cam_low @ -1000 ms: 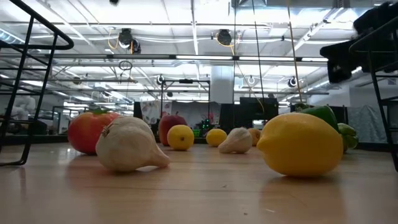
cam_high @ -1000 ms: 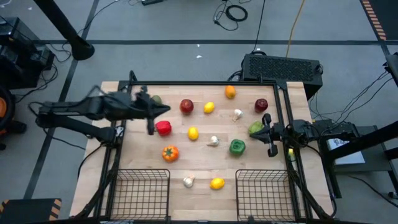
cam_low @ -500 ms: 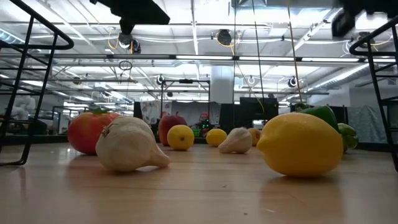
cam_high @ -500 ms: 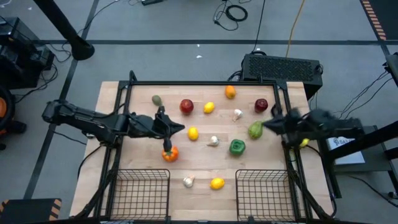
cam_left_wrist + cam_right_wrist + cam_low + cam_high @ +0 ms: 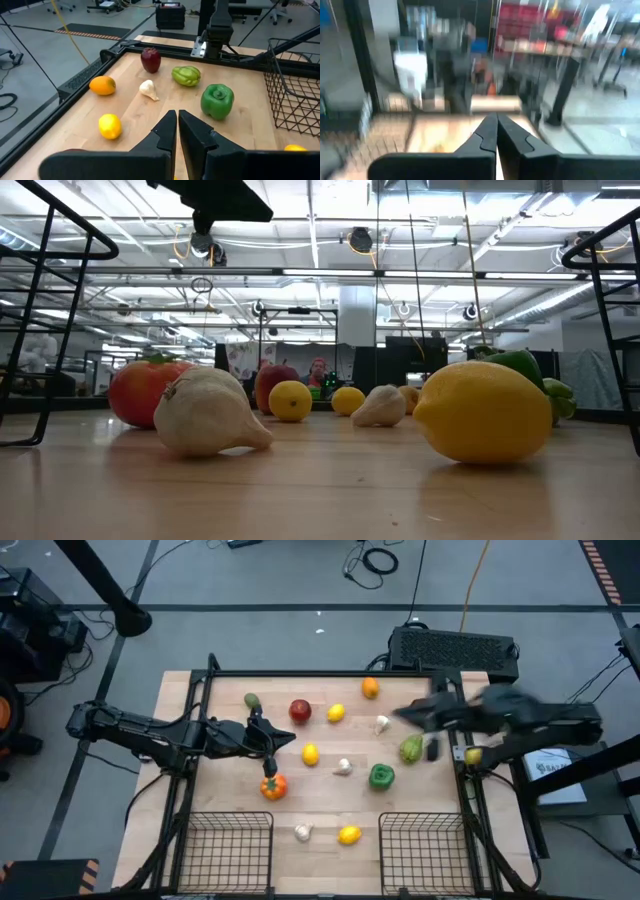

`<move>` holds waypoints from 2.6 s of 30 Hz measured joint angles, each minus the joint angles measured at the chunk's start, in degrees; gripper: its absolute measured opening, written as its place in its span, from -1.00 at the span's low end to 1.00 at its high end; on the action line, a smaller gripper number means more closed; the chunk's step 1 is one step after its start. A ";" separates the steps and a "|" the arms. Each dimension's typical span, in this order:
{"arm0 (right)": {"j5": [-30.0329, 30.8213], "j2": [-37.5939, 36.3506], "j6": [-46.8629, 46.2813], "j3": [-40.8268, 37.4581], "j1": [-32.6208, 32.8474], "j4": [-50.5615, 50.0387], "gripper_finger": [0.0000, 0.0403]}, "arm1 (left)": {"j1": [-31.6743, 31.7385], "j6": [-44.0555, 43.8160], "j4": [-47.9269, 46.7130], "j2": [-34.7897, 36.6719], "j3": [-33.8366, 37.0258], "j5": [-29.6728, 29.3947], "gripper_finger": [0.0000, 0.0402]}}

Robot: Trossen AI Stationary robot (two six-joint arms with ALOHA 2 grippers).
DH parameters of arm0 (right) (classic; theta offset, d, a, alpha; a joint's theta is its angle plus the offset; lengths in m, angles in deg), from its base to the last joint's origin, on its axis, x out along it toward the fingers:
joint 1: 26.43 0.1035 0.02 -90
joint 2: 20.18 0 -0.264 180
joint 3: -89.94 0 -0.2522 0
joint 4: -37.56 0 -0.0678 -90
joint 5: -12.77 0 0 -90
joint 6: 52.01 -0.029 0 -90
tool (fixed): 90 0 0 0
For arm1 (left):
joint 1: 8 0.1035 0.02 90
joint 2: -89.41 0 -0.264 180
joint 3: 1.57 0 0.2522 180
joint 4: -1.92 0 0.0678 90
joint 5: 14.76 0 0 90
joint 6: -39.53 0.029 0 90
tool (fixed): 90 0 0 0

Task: Sort produce into baskets
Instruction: Put the orange tomato into the right black wire basket

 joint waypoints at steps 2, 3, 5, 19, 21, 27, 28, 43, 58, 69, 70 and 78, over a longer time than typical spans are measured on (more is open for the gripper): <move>-0.83 3.26 -1.04 -2.88 0.05 -0.18 -1.00 | -0.02 0.09 -0.14 0.00 0.00 0.00 -0.87; -1.53 4.51 -2.36 -4.41 0.17 0.47 -1.00 | -0.02 0.09 -0.20 0.00 0.00 0.00 -0.87; -3.60 6.42 -4.57 -7.48 0.62 4.21 -1.00 | 0.06 0.20 -0.20 0.00 0.00 0.00 -0.87; -1.98 18.10 -8.04 -16.07 -0.52 19.51 -1.00 | 0.49 -1.43 0.14 0.00 -0.02 0.69 -0.87; -2.21 18.97 -7.23 -16.09 -0.46 21.37 -1.00 | -0.13 -1.89 1.06 0.00 -0.02 3.38 -0.87; -2.23 20.91 -7.30 -16.09 -0.22 22.65 -1.00 | -2.30 4.25 1.46 0.02 -0.09 5.38 -0.87; -2.23 21.13 -7.32 -16.09 -0.20 21.88 -1.00 | -2.65 4.19 1.10 0.00 -0.09 5.40 -0.87; -2.19 21.40 -3.07 -16.13 0.00 18.81 -1.00 | -9.39 0.42 -6.54 -0.04 -0.09 6.03 -0.87; -1.98 29.38 3.02 -16.09 0.00 33.36 -1.00 | -10.78 -3.19 -11.60 -0.37 -0.02 7.95 -0.87; -4.16 32.55 0.63 -16.11 0.00 34.77 -1.00 | -10.58 -17.17 -10.72 -1.73 -0.02 7.08 -0.87; -5.56 32.52 0.66 -16.11 0.00 35.18 -1.00 | -10.62 -18.17 -11.22 -1.77 -0.02 7.06 -0.87; -8.29 35.69 2.21 -16.11 1.19 38.98 -1.00 | -11.79 -18.31 -16.78 -1.75 -0.04 7.01 -0.87</move>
